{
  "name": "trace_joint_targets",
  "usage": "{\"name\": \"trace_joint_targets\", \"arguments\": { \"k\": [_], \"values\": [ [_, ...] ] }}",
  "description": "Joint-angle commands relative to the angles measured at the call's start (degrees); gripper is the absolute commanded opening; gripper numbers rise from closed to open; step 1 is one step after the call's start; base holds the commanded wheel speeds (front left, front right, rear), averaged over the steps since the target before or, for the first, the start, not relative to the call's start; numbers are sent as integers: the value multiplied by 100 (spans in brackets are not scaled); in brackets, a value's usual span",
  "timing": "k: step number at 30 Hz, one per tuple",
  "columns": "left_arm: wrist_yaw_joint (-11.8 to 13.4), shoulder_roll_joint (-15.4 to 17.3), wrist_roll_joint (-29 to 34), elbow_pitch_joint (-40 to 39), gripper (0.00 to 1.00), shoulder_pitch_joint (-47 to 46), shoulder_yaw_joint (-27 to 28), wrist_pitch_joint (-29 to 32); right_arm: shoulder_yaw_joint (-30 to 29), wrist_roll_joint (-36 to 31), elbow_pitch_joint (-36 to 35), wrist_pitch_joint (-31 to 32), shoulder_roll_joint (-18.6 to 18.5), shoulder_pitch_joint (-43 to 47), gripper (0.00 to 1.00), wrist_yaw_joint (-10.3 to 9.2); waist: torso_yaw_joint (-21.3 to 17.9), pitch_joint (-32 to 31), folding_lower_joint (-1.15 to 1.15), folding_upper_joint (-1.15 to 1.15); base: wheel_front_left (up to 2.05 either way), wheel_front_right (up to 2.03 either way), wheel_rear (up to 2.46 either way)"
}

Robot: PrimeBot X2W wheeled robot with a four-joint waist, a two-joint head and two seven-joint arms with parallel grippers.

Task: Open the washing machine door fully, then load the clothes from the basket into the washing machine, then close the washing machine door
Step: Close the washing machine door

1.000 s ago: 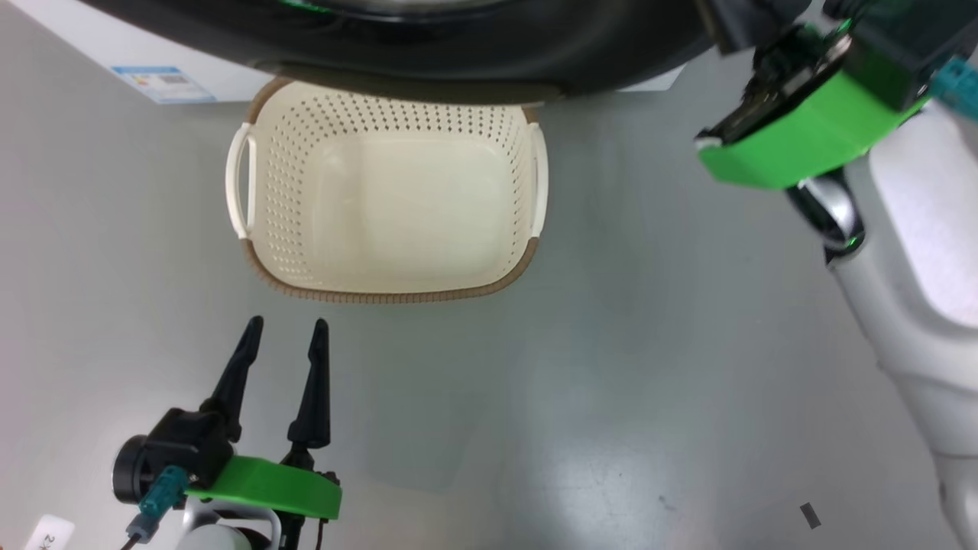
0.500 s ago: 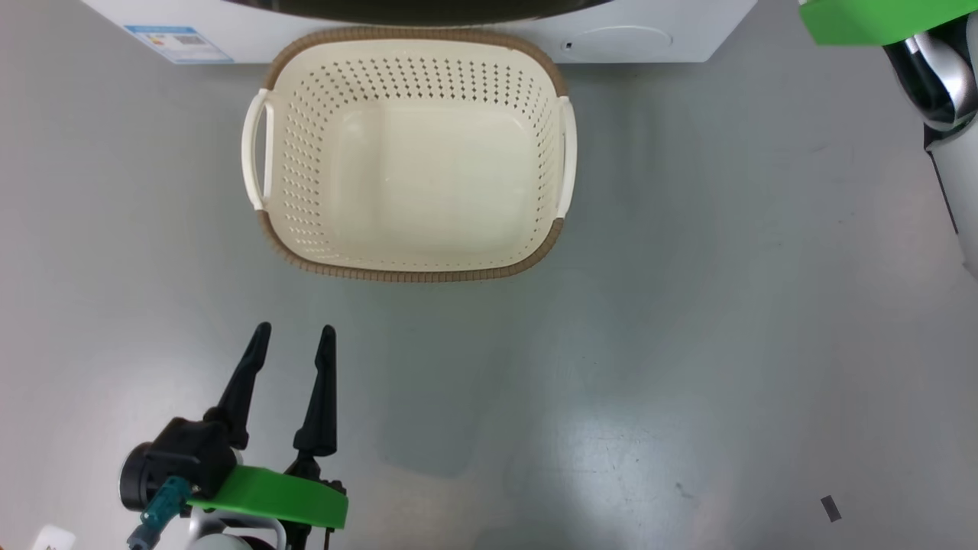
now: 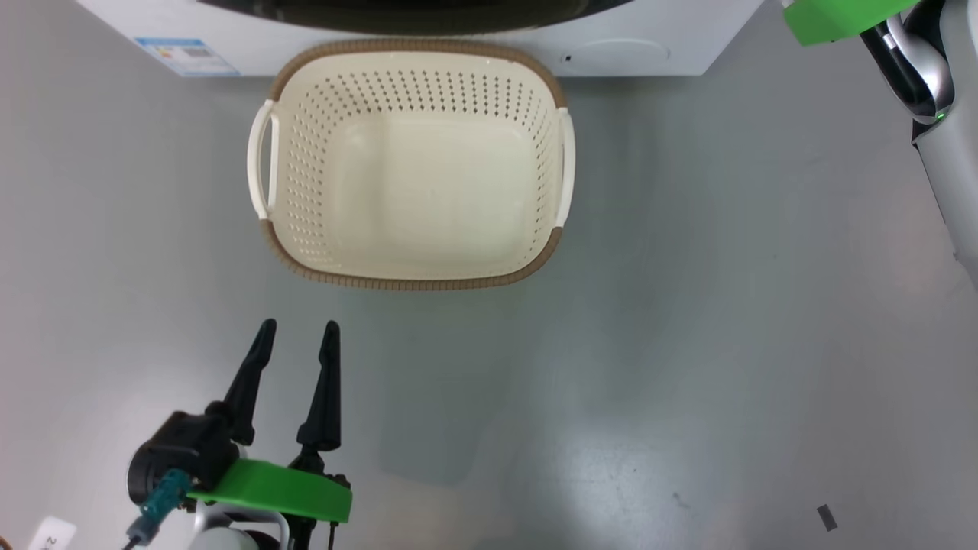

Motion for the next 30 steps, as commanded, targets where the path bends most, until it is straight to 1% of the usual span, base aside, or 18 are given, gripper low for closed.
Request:
{"name": "trace_joint_targets", "arguments": {
  "k": [1, 3, 4, 5, 6, 7, 8, 13, 21, 22, 26, 30],
  "values": [
    [44, 73, -118, -29, 100, -58, 172, -37, -57, 121, -134, 38, -11, 129, 2, -91, -105, -156, 0, 0, 0, 0, 0],
    [43, 73, -187, 75, 100, -106, 184, -37, -32, 178, -217, 38, 41, 324, 15, -91, -167, -294, 0, 0, 0, 0, 0],
    [42, 73, -223, 129, 100, -130, 192, -37, -19, 201, -264, 38, 61, 437, 25, -91, -200, -373, 0, 0, 0, 0, 0],
    [41, 73, -261, 183, 100, -149, 201, -37, 5, 235, -315, 38, 80, 560, 42, -91, -235, -456, 0, 0, 0, 0, 0],
    [39, 73, -303, 234, 100, -165, 213, -37, 28, 271, -365, 38, 92, 688, 74, -91, -271, -545, 0, 0, 0, 0, 0],
    [34, 73, -338, 289, 100, -176, 226, -37, 46, 300, -412, 38, 99, 813, 95, -91, -310, -633, 0, 0, 0, 0, 0],
    [36, 73, -372, 347, 100, -184, 249, -37, 67, 323, -463, 38, 105, 941, 100, -91, -354, -720, 0, 0, 0, 0, 0],
    [1, 73, -644, 525, 100, -185, 415, -37, 42, 420, -688, 38, 186, 1583, 100, -91, -619, -1157, 0, 0, 0, 0, 0],
    [-204, 73, -816, 684, 100, 0, 638, -37, -18, 363, -1221, 38, 266, 2721, 100, -91, -1033, -1892, 0, 0, 0, 0, 0],
    [-204, 73, -816, 684, 100, 0, 638, -37, -18, 363, -1221, 38, 266, 2721, 100, -91, -1033, -1892, 0, 0, 0, 0, 0],
    [-301, 73, -851, 762, 100, 95, 667, -37, 30, 298, -1442, 38, 273, 3266, 100, -91, -1199, -2199, 0, 0, 0, 0, 0],
    [-353, 73, -927, 791, 100, 170, 674, -37, -3, 234, -1599, 38, 232, 3770, 100, -91, -1270, -2492, 0, 0, 0, 0, 0]
  ]
}}
